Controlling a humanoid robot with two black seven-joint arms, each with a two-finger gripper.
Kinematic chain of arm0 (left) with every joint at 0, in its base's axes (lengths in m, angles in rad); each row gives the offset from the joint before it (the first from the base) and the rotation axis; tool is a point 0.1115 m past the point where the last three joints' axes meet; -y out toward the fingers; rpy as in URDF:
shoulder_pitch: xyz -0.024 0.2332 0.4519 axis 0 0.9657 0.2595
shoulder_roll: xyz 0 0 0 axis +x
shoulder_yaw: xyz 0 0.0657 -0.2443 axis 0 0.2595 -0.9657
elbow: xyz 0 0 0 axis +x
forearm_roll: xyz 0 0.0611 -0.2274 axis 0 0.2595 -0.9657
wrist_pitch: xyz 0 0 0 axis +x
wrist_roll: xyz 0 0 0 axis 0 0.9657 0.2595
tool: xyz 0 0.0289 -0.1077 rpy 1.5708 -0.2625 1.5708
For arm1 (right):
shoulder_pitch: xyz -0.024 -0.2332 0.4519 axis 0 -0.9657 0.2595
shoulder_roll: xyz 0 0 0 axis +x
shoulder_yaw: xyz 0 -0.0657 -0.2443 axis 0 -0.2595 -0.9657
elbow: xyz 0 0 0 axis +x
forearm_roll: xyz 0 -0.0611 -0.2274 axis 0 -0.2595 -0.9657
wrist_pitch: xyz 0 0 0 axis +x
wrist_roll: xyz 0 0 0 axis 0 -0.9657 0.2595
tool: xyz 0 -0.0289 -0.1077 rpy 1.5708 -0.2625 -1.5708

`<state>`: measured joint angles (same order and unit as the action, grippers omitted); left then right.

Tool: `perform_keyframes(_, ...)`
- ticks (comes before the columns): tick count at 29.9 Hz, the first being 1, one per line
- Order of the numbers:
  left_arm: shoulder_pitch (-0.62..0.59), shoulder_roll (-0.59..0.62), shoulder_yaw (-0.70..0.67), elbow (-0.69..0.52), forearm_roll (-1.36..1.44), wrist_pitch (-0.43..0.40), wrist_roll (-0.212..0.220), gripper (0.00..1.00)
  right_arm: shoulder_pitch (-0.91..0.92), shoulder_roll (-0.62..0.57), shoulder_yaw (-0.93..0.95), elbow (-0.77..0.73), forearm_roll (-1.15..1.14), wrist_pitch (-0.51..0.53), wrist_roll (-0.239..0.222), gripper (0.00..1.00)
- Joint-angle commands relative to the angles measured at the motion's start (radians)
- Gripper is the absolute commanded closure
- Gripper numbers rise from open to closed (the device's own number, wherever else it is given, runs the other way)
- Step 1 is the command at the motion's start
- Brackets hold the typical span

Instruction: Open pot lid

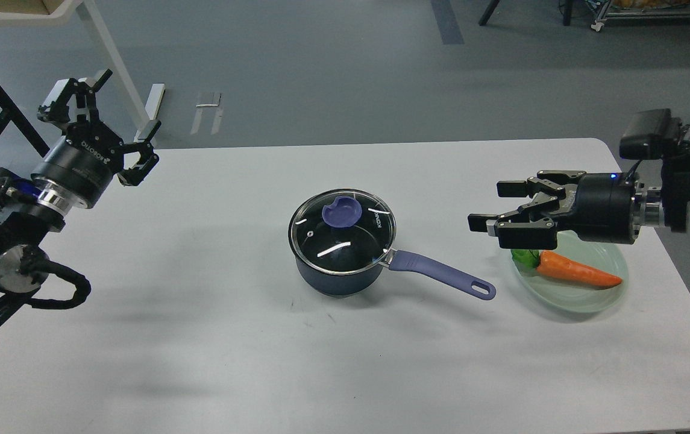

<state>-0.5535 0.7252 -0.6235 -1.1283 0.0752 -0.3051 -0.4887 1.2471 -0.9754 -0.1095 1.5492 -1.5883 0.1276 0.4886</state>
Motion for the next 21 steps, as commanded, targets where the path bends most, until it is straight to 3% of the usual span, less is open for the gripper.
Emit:
perform_keyframes(1,0.000,0.003,-0.001,-0.014,0.000,0.011,0.000,0.01,0.072,0.073,-0.119,-0.017,-0.030,-0.006,0.000,0.03)
perform_keyframes(13,0.001,0.002,-0.001,-0.054,0.002,0.031,0.000,0.01,0.094,0.300,-0.306,-0.215,-0.116,-0.092,0.000,0.12)
perform_keyframes(21,0.001,-0.001,-0.001,-0.059,0.003,0.034,0.000,0.01,0.084,0.336,-0.335,-0.244,-0.118,-0.092,0.000,0.34)
